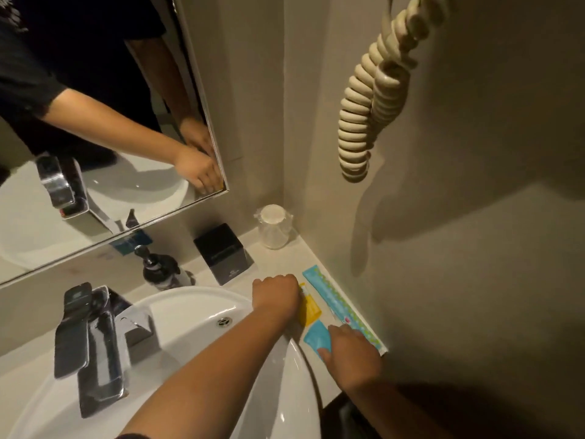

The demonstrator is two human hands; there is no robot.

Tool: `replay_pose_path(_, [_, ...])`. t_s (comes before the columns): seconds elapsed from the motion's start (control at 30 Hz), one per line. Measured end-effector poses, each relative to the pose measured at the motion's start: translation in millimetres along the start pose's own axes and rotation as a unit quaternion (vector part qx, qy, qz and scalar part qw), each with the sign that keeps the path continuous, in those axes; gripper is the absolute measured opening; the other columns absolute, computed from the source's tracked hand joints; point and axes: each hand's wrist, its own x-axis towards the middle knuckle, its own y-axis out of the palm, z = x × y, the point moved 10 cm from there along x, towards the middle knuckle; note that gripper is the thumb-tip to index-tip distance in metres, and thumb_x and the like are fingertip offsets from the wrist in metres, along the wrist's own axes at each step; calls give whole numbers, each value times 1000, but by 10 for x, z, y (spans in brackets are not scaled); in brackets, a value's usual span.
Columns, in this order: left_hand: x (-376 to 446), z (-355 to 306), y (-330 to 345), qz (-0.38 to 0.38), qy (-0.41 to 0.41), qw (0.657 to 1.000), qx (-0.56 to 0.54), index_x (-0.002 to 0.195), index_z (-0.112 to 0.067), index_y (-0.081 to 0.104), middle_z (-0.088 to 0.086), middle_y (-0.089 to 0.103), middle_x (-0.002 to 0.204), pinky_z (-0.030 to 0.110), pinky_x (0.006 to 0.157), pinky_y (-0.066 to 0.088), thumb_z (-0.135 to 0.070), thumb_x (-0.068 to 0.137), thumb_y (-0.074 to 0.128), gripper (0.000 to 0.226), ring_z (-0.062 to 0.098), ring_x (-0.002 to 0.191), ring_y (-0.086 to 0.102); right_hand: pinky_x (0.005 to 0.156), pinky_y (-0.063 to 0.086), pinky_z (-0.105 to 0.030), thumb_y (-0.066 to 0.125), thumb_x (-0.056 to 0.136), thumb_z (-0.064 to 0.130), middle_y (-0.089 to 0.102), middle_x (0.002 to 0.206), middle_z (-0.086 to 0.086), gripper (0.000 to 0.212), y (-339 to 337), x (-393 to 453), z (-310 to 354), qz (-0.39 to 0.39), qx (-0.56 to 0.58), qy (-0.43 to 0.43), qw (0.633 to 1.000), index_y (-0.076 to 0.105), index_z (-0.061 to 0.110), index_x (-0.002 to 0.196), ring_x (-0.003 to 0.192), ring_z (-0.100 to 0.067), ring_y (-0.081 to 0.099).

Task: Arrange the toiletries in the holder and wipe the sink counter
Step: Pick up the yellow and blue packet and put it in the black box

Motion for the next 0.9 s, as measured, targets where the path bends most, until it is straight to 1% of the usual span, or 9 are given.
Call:
replay_pose_path(0.2, [124, 15, 196, 61, -41, 997, 9, 109, -19, 61, 5, 63, 109, 40, 91, 32, -24, 89, 45, 26, 27, 105, 56, 94, 46, -34, 55, 90, 47, 55, 124, -4, 40, 99, 96, -148, 43, 52, 26, 997, 52, 20, 119, 115, -23, 56])
replay_pose_path(0.3, [163, 26, 220, 73, -39, 997, -1, 116, -19, 59, 7, 59, 114, 41, 92, 34, -28, 90, 47, 30, 28, 108, 55, 82, 43, -29, 60, 87, 45, 59, 107, 0, 25, 73, 99, -212, 62, 126, 34, 990, 51, 24, 95, 104, -21, 60])
replay_pose_path(0.47, [229, -69, 129, 92, 21, 986, -138, 94, -17, 57, 9, 63, 110, 34, 81, 42, -23, 84, 55, 12, 26, 97, 57, 54, 37, -19, 67, 85, 34, 46, 66, 8, 36, -234, 102, -266, 7, 279, 22, 960, 41, 22, 64, 57, -3, 45])
replay_pose_path(0.53, [190, -64, -54, 73, 55, 974, -206, 82, -19, 51, 9, 63, 94, 30, 70, 38, -19, 81, 59, 8, 23, 84, 53, 56, 49, -20, 68, 86, 24, 57, 68, 6, 26, -385, 142, -216, -3, 377, 11, 926, 52, 18, 67, 58, -2, 55])
replay_pose_path(0.6, [106, 41, -246, 46, 67, 953, -291, 80, -18, 52, 3, 59, 82, 29, 66, 38, -15, 82, 60, 9, 19, 76, 51, 65, 60, -35, 67, 87, 15, 68, 81, -8, 10, -564, 205, -101, -11, 482, -9, 876, 63, 9, 79, 69, -12, 68])
replay_pose_path(0.67, [-16, 199, -397, 21, 66, 925, -374, 82, -15, 57, -1, 60, 76, 29, 65, 44, -14, 84, 61, 5, 15, 70, 54, 61, 58, -28, 66, 87, 9, 69, 79, -5, 4, -783, 258, 64, -24, 525, -39, 850, 65, 8, 84, 66, -8, 67])
replay_pose_path(0.73, [-150, 386, -492, -1, 57, 890, -452, 84, -16, 60, 0, 64, 76, 31, 68, 49, -14, 85, 61, 2, 13, 70, 59, 63, 51, -23, 66, 86, 6, 68, 75, 1, 5, -962, 317, 273, -25, 538, -73, 839, 66, 10, 84, 67, -7, 62])
replay_pose_path(0.83, [-355, 640, -561, -33, 30, 836, -546, 87, -15, 61, 14, 69, 82, 26, 66, 48, -12, 89, 59, 4, 14, 74, 62, 78, 53, -35, 66, 86, 4, 74, 91, -9, 11, -1088, 396, 602, 2, 566, -106, 818, 64, 11, 94, 83, -17, 68])
replay_pose_path(0.9, [-453, 822, -574, -65, 3, 798, -599, 91, -15, 64, 12, 70, 84, 25, 66, 49, -12, 91, 56, 8, 16, 78, 65, 83, 57, -36, 66, 87, 5, 75, 99, -6, 24, -1131, 424, 842, 27, 572, -121, 811, 62, 19, 106, 89, -18, 72])
